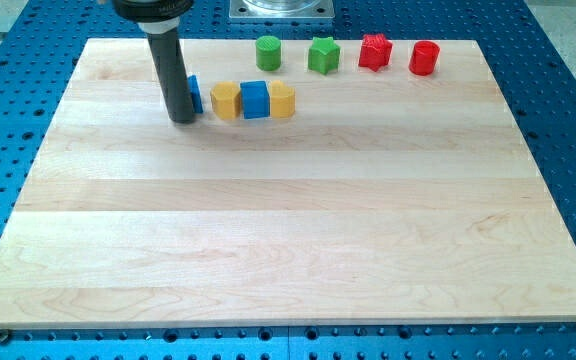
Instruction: Bring the hexagon and triangle at the left side of the cube
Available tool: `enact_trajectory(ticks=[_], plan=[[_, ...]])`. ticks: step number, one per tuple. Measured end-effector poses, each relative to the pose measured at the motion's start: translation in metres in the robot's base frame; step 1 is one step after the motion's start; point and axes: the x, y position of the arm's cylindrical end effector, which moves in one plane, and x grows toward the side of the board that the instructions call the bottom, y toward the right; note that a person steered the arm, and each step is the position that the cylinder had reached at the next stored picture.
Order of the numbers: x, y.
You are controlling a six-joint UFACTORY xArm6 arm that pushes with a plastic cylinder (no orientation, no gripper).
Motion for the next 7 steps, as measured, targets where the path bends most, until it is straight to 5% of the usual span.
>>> enact_trajectory(ticks=[1,3,7], plan=[[-0.007,-0.048],[-0.077,0.004],[-0.058,0.021]])
